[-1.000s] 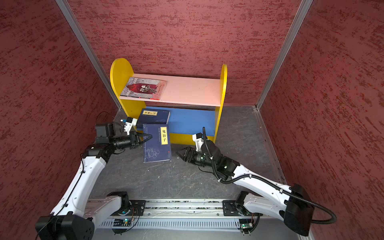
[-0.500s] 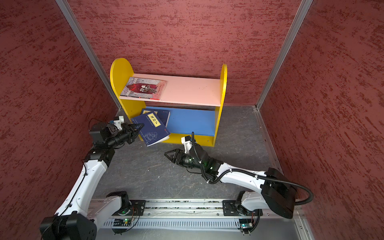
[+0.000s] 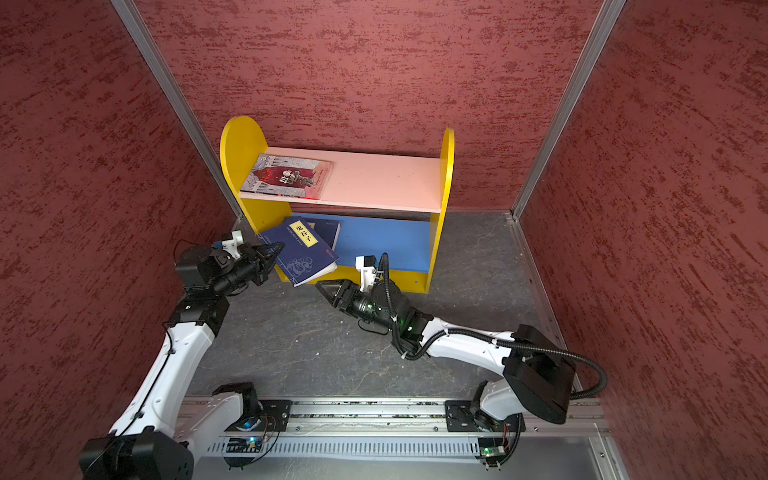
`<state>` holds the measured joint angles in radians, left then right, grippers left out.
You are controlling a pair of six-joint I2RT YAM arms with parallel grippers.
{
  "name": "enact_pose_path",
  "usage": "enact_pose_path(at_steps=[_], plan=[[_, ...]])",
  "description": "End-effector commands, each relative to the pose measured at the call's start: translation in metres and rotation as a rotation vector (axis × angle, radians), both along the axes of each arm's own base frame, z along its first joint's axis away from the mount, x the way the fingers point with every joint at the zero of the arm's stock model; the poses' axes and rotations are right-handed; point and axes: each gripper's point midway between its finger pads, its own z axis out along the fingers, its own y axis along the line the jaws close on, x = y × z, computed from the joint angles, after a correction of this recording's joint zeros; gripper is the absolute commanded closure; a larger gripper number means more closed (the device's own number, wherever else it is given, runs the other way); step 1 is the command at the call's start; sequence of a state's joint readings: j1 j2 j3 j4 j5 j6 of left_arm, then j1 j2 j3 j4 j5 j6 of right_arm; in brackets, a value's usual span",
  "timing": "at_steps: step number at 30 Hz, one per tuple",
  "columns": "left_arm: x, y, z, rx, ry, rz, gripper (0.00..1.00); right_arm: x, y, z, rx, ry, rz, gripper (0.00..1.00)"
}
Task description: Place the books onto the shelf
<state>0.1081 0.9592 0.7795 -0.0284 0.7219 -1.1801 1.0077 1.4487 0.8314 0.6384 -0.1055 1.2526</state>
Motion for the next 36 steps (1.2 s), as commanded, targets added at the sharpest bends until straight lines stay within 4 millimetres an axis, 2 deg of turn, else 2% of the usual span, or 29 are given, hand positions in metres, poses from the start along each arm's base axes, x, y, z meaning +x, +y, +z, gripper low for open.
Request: enact_pose_path(at_steps=[1,13,20,27,33,36], plan=[[-0.001,0.001,0.018,-0.012,-0.068,0.011,1.00,0.013,0.004,0.021,0.080,-0.026,-0.035,0.37],[0.000,-0.001,0.020,-0.026,-0.076,0.003,1.00,0.040,0.015,0.025,0.183,-0.002,-0.047,0.35],[0.000,0.000,0.017,-0.019,-0.075,0.008,1.00,0.044,0.019,0.024,0.235,0.019,-0.028,0.35],[-0.002,-0.001,0.014,-0.022,-0.066,0.006,1.00,0.051,0.014,0.021,0.243,0.033,-0.049,0.36],[-0.007,-0.002,0.013,-0.026,-0.061,-0.004,1.00,0.063,0.004,0.010,0.213,0.052,-0.101,0.44],[-0.008,-0.002,0.006,-0.026,-0.048,-0.001,1.00,0.070,0.003,0.007,0.206,0.054,-0.114,0.55]])
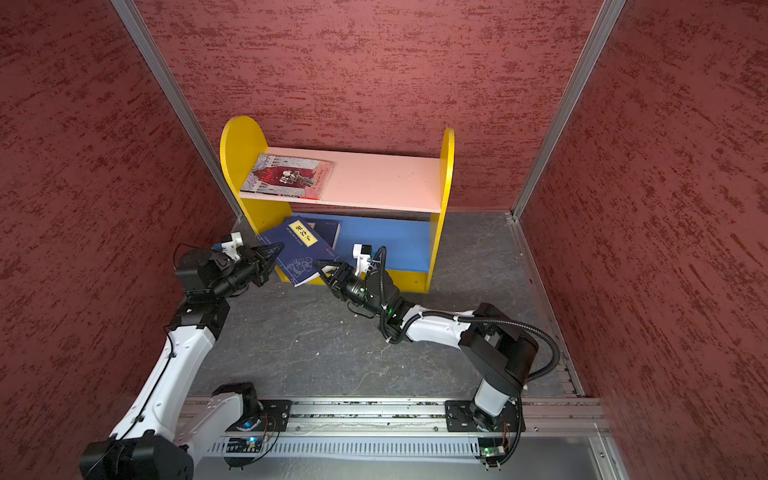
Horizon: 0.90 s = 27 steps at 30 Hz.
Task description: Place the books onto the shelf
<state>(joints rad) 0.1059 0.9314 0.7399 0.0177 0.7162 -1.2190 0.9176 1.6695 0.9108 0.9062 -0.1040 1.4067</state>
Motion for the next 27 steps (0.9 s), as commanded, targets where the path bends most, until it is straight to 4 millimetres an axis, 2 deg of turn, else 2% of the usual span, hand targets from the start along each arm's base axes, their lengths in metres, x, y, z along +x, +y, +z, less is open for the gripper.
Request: enact_pose_path(at_steps=[1,6,11,15,18,21,24,27], plan=[[-0.005,-0.001,0.006,0.002,-0.034,-0.009,1.00,0.012,-0.008,0.008,0.027,-0.007,-0.045,0.58],[-0.005,-0.001,0.005,0.003,-0.032,-0.005,1.00,0.021,-0.010,0.005,0.020,-0.006,-0.058,0.67],[-0.006,0.000,-0.002,0.001,0.000,0.000,0.98,0.031,-0.012,0.001,0.005,-0.008,-0.055,0.87],[-0.007,0.002,-0.010,0.003,0.026,0.009,0.83,0.037,-0.017,-0.001,-0.009,-0.017,-0.051,1.00],[-0.007,0.005,-0.016,0.012,0.046,0.019,0.61,0.043,-0.023,-0.003,-0.032,-0.022,-0.050,1.00],[-0.008,0.006,-0.020,0.018,0.056,0.022,0.47,0.048,-0.026,-0.002,-0.066,-0.039,-0.028,1.00],[-0.008,0.008,-0.024,0.027,0.071,0.028,0.42,0.052,-0.024,0.001,-0.097,-0.064,0.028,1.00],[-0.009,0.010,-0.028,0.038,0.086,0.035,0.41,0.058,-0.027,0.004,-0.104,-0.077,0.060,1.00]])
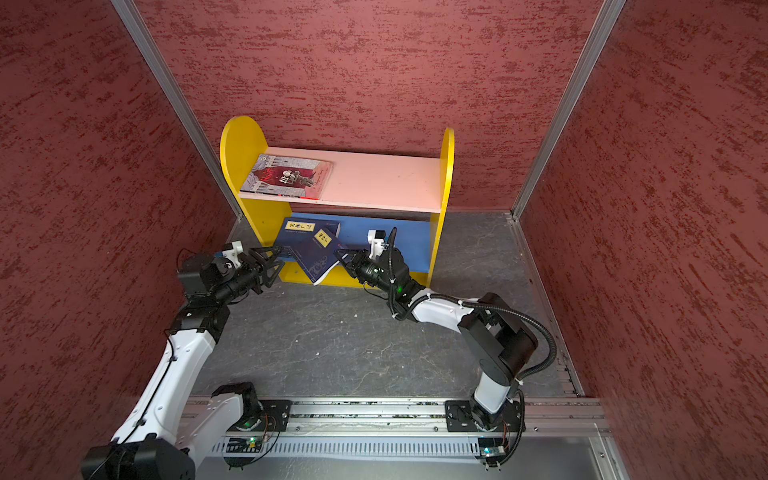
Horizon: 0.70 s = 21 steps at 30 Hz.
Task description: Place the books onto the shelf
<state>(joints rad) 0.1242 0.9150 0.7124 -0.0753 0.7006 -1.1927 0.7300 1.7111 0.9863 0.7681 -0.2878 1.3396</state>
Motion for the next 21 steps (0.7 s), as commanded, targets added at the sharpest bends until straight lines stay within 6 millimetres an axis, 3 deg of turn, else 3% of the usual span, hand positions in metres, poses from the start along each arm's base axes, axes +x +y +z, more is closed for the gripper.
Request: enact_pose_path(at_steps=[1,21], plan=[[-0.004,0.004,-0.002,0.029,0.001,0.007,0.41,0.001,0.005,0.023,0.008,-0.073,0.083,1.00],[-0.001,0.008,-0.006,0.036,0.006,0.011,0.41,0.065,0.012,0.007,0.033,-0.042,0.151,1.00]])
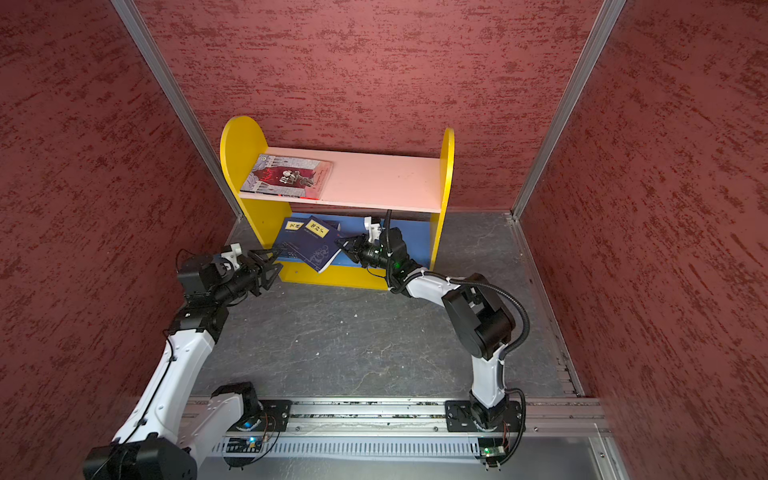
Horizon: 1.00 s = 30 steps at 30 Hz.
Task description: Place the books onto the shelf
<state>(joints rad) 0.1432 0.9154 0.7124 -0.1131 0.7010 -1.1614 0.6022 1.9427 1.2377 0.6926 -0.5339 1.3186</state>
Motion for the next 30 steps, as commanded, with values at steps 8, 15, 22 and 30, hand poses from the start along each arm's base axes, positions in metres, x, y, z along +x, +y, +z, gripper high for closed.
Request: enact_pose_path(at_steps=[8,15,22,30], plan=[[0.000,0.002,0.001,0.012,-0.009,0.001,0.41,0.021,0.011,0.031,0.096,-0.044,0.050,1.00],[0.000,0.003,-0.002,0.011,-0.004,0.006,0.40,0.032,0.011,0.023,0.091,-0.023,0.044,0.95],[0.000,0.003,-0.008,0.003,0.007,0.011,0.40,0.036,0.008,0.013,0.069,0.009,0.028,0.74],[0.005,0.002,-0.009,0.029,-0.008,0.001,0.39,0.038,0.004,0.012,0.039,0.024,0.004,0.60]])
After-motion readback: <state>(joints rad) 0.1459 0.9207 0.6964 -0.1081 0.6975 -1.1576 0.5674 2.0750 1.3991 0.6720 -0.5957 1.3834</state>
